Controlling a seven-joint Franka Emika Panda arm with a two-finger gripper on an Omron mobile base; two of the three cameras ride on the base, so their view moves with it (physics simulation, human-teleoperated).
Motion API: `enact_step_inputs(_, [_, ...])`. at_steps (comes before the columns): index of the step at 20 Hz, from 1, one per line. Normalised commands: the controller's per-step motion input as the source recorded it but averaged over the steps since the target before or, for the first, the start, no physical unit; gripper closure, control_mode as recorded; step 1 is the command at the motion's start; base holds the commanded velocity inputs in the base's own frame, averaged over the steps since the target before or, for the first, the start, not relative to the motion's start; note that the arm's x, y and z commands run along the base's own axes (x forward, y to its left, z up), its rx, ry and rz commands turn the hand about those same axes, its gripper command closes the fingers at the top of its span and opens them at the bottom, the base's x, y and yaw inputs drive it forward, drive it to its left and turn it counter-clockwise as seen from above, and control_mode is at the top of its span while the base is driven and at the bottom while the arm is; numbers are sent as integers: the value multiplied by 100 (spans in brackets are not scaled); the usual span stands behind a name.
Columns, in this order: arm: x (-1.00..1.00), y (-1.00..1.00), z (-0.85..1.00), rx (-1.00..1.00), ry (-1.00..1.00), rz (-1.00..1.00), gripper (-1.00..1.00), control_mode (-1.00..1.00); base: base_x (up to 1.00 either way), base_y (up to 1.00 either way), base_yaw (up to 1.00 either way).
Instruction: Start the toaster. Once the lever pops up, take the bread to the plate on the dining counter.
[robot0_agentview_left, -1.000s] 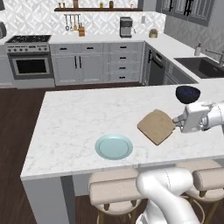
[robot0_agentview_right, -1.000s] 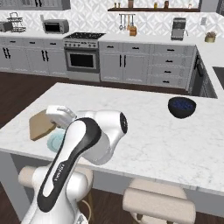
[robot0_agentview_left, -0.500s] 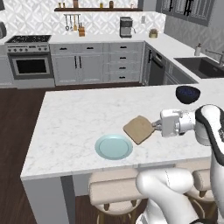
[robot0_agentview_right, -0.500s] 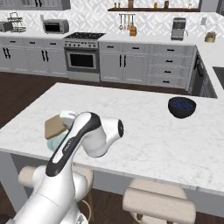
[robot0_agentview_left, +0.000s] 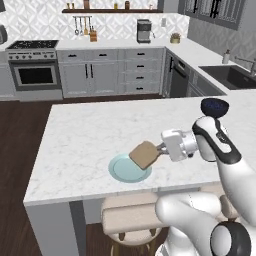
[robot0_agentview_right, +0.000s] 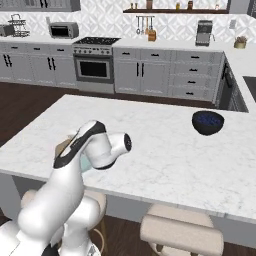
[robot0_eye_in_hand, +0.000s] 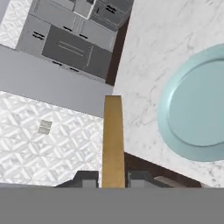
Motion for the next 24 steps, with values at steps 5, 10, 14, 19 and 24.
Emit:
enact_step_inputs(5, [39, 18, -55, -13, 5, 0, 100, -100, 0, 0, 0])
enact_step_inputs(10, [68, 15, -52, -13, 0, 0, 100, -100, 0, 0, 0])
enact_step_inputs(14, [58, 19, -37, -12, 0, 0, 100, -100, 0, 0, 0])
enact_step_inputs(19, [55, 3, -20, -5, -1, 0, 100, -100, 0, 0, 0])
enact_step_inputs(24, [26, 2, -27, -2, -2, 0, 100, -100, 0, 0, 0])
